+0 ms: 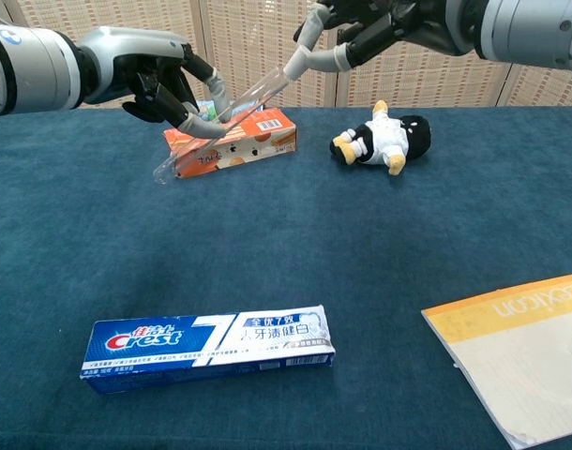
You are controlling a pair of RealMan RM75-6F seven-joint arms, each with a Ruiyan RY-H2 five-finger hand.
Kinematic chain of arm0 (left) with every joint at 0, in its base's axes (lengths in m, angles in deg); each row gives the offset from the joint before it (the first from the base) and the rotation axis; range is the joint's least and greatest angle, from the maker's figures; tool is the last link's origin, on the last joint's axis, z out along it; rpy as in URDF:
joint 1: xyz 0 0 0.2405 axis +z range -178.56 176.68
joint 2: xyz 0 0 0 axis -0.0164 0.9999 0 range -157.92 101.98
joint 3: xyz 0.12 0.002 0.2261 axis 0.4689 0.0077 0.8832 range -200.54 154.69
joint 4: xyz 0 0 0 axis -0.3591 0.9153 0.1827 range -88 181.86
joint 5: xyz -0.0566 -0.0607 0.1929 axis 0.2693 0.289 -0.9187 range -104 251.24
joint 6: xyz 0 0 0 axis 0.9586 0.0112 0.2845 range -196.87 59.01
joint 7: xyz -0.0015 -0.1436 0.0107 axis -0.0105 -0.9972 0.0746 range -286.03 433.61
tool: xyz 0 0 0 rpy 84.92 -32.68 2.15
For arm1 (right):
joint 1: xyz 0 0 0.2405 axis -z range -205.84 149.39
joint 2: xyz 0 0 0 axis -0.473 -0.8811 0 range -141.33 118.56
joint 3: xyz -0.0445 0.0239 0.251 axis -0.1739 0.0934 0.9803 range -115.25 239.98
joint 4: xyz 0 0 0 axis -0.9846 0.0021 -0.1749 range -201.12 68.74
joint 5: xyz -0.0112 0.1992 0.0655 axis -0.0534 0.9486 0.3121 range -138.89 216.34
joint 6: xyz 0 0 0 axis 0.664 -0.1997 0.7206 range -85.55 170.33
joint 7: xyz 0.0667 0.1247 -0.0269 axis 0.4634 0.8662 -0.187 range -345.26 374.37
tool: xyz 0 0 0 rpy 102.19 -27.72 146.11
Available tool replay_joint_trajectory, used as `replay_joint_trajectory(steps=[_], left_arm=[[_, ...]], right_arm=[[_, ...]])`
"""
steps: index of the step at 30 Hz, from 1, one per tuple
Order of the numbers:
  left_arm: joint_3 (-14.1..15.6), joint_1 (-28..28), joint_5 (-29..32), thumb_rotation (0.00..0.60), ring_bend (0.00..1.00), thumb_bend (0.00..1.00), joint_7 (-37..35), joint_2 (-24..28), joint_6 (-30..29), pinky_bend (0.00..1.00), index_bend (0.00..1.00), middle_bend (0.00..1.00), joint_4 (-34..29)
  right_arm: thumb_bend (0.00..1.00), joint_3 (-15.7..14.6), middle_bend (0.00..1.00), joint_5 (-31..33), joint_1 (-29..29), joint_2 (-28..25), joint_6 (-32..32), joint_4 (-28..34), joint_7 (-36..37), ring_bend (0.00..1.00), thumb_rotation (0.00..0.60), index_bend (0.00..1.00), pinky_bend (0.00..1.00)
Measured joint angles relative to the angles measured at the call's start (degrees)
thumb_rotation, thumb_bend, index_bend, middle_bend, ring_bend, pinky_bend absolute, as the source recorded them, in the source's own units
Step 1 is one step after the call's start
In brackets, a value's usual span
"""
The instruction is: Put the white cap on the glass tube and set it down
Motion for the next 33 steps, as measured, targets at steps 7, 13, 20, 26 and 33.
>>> replay_joint_trajectory(steps=[7,13,20,26,33], left_arm=[[0.31,-0.2,0.2,0.6,1.0,0.36,0.29,-0.11,0.11,1.0,0.67,1.0,0.07],[0.33,-0.39,0.35,0.6,1.0,0.36,0.41,-0.24,0.06,1.0,0.67,1.0,0.1],[0.22,-0.54,0.43,0.6,1.0,0.36,0.27,-0.34,0.1,1.0,0.67,1.0,0.06],[0.23,-0.69,0.42,0.6,1.0,0.36,0.32,-0.34,0.13,1.0,0.68,1.0,-0.14],[0.36,-0.86,0.55,0.6,1.0,0.36,0.44,-0.34,0.24,1.0,0.68,1.0,-0.06]], right_arm=[[0.62,0.13,0.18,0.27,-0.54,0.76,-0.43,-0.53,0.06,0.0,0.6,0.74,0.0],[0.62,0.19,0.18,0.92,-1.03,1.28,-0.61,-0.88,-0.39,0.0,0.6,0.74,0.0],[0.62,0.07,0.18,1.66,-1.66,2.06,-0.81,-1.5,-1.17,0.0,0.6,0.74,0.0],[0.62,-0.02,0.18,2.21,-2.22,2.98,-0.96,-2.1,-1.71,0.0,0.6,0.74,0.0],[0.62,-0.03,0.18,2.64,-2.62,3.7,-1.0,-2.82,-2.08,0.0,0.6,0.74,0.0]])
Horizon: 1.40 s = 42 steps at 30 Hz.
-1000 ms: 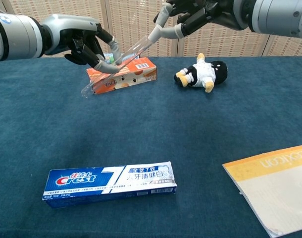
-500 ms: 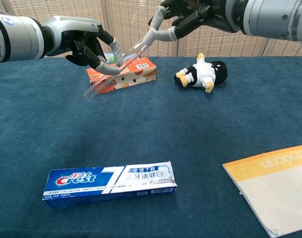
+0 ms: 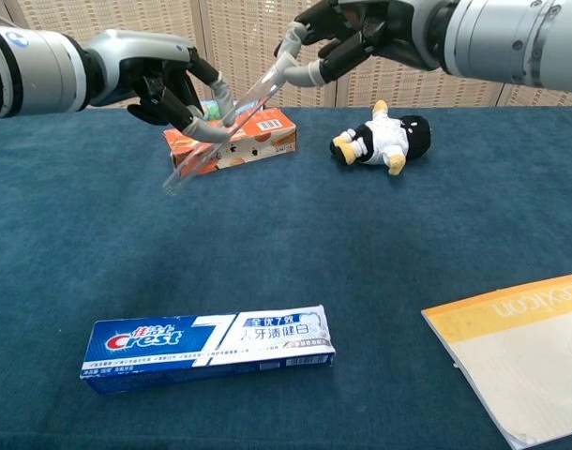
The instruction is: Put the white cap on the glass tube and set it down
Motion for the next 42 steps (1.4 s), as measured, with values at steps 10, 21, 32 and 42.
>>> replay_joint_trajectory(steps=[10,21,32,42], left_arm=[[0.56,0.06,-0.12,0.6,1.0,0.36,0.06,-0.25,0.17,1.0,0.68,1.0,0.82],[1.62,0.47,-0.21,0.6,1.0,0.36,0.62,0.03,0.34,1.0,0.68,1.0,1.96],[5.32,0.52,-1.72,0.6,1.0,0.36,6.35,-2.21,-1.42,1.0,0.68,1.0,6.01],[8.1,-0.73,-1.53,0.6,1.0,0.36,13.48,-10.53,-2.6,1.0,0.67,1.0,14.17]], right_arm=[[0.27,-0.42,0.1,-0.38,0.0,-0.41,-1.13,-0.47,0.12,0.0,0.6,0.56,0.0],[0.05,-0.54,0.0,-2.09,0.67,-1.66,-2.22,-0.15,1.95,0.0,0.6,0.29,0.0],[0.05,-0.2,0.0,-5.75,5.74,-7.04,1.94,2.35,5.23,0.0,0.6,0.25,0.0],[0.05,-1.17,0.0,-8.26,11.21,-12.44,5.17,2.89,8.05,0.0,0.6,0.24,0.0]])
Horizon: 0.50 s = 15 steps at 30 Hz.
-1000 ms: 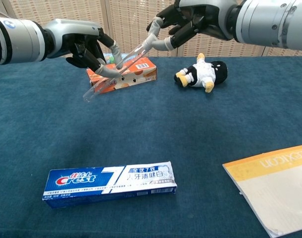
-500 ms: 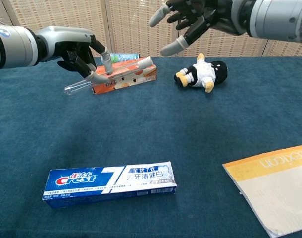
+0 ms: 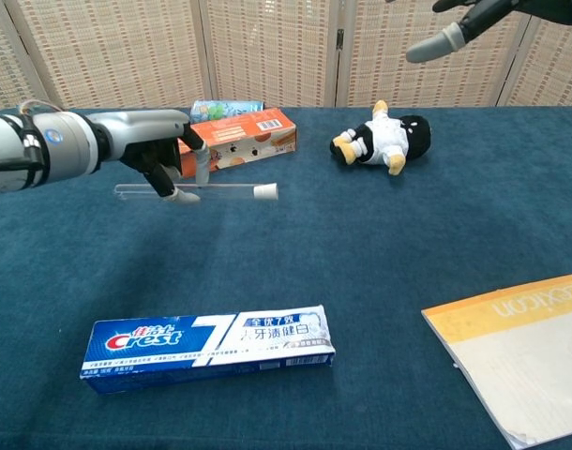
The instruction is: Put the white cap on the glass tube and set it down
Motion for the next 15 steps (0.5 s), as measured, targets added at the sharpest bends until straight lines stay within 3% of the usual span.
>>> replay_joint_trajectory(steps=[15], left_arm=[[0.15,-3.31,5.18,0.6,1.0,0.36,9.21,-9.85,1.65,1.0,0.58,1.0,10.24]], right_arm=[[0.05,-0.87,0.0,-0.64,2.6,-1.78,-0.91,-3.33,3.59,0.0,0.6,0.24,0.0]])
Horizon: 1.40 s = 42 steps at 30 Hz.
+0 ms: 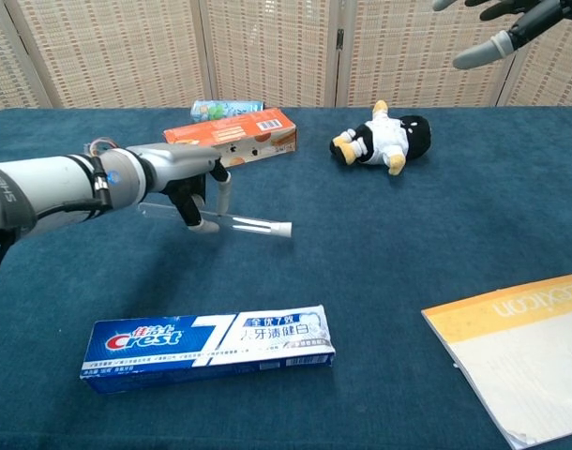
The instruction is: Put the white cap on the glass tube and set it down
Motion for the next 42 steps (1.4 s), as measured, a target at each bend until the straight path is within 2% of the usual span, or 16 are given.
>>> replay_joint_trajectory(steps=[8,18,22,25,27,29,31,37,42], left_arm=[[-0.5,-0.34,2.36,0.6,1.0,0.36,1.72,-0.37,0.61,1.0,0.38,1.0,-0.63],[-1.36,1.67,2.08,0.6,1.0,0.36,-0.08,5.24,-0.61,1.0,0.3,1.0,-8.96],[-1.96,4.21,-0.37,0.6,0.98,0.36,-3.3,10.17,-2.46,1.0,0.31,0.98,-15.08],[-2.2,7.46,-3.55,0.6,0.9,0.36,-6.39,15.76,-5.25,1.0,0.32,0.91,-20.14],[-2.14,10.54,-6.61,0.6,0.84,0.36,-8.84,20.03,-8.1,1.0,0.33,0.86,-23.0],[-1.86,13.56,-9.73,0.6,0.79,0.36,-11.06,23.41,-11.01,0.97,0.34,0.82,-24.61],[-1.21,17.29,-13.6,0.6,0.71,0.36,-13.68,26.67,-14.62,0.89,0.35,0.77,-25.66],[2.56,27.95,-24.43,0.6,0.54,0.36,-20.22,31.89,-24.9,0.66,0.34,0.58,-25.2],[5.49,35.51,-30.3,0.6,0.44,0.36,-23.37,33.99,-32.22,0.54,0.32,0.48,-23.57]], right_arm=[[0.05,0.1,0.0,0.21,0.59,-0.31,-0.19,-0.96,0.55,0.0,0.6,0.24,0.0],[0.05,-0.52,0.0,0.56,2.44,-4.24,0.34,0.39,-1.49,0.0,0.6,0.24,0.0],[0.19,-1.69,0.02,-0.1,4.89,-7.28,1.4,1.88,-2.06,0.0,0.6,0.24,0.0],[0.27,-2.86,0.09,-1.15,7.45,-9.37,3.12,2.92,-2.2,0.0,0.6,0.24,0.01],[0.33,-3.72,0.14,-2.1,9.3,-10.42,4.97,3.35,-2.37,0.01,0.6,0.24,0.09],[0.36,-4.45,0.2,-3.04,10.95,-11.18,6.81,3.59,-2.5,0.06,0.6,0.24,0.21],[0.38,-5.48,0.24,-4.78,12.82,-11.98,8.99,3.64,-2.52,0.1,0.6,0.25,0.24],[0.38,-9.82,0.25,-12.9,18.3,-13.91,13.75,2.15,-1.87,0.11,0.6,0.27,0.25],[0.38,-12.94,0.25,-18.01,23.29,-13.9,20.62,0.07,-1.71,0.11,0.6,0.27,0.25]])
